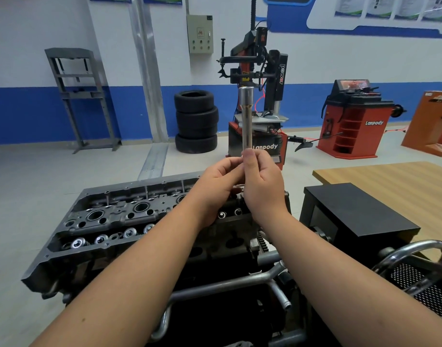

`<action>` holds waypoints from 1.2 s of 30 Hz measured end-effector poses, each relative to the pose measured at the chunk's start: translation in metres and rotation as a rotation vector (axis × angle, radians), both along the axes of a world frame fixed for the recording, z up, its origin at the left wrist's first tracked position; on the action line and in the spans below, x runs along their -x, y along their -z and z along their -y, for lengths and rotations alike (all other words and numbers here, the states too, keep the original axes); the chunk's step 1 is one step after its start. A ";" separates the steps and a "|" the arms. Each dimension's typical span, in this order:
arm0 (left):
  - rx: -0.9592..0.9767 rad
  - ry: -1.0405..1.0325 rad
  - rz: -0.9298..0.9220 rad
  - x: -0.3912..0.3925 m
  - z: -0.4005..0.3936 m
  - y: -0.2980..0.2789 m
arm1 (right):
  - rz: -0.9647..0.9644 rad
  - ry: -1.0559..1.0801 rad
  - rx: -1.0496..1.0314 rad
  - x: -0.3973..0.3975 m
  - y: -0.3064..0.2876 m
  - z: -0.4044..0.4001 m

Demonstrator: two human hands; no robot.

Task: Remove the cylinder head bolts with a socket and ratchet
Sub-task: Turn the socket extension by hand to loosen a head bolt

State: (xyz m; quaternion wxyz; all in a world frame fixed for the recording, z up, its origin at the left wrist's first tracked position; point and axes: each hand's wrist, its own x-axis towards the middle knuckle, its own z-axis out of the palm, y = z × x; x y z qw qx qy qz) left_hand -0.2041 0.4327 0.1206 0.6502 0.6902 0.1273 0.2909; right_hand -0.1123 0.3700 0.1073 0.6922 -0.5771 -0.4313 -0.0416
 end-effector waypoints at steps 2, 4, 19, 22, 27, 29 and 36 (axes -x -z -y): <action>0.010 0.005 0.000 0.000 0.000 0.000 | -0.013 -0.007 0.003 -0.002 0.001 -0.001; 0.002 -0.005 -0.002 -0.001 0.000 0.000 | -0.031 -0.008 0.005 -0.002 0.001 -0.001; 0.006 0.035 0.008 0.000 -0.001 0.000 | -0.002 -0.005 -0.007 0.002 0.000 0.000; -0.017 0.005 0.001 -0.001 -0.002 0.001 | -0.027 -0.005 0.001 0.001 0.001 0.000; -0.021 -0.016 0.018 0.001 -0.003 0.002 | 0.020 0.010 -0.007 0.001 0.002 0.000; -0.009 0.008 0.010 0.001 -0.003 0.001 | 0.026 0.019 -0.004 0.001 0.002 -0.001; -0.016 -0.009 0.016 -0.001 -0.002 0.001 | -0.044 -0.007 0.002 0.000 0.002 -0.001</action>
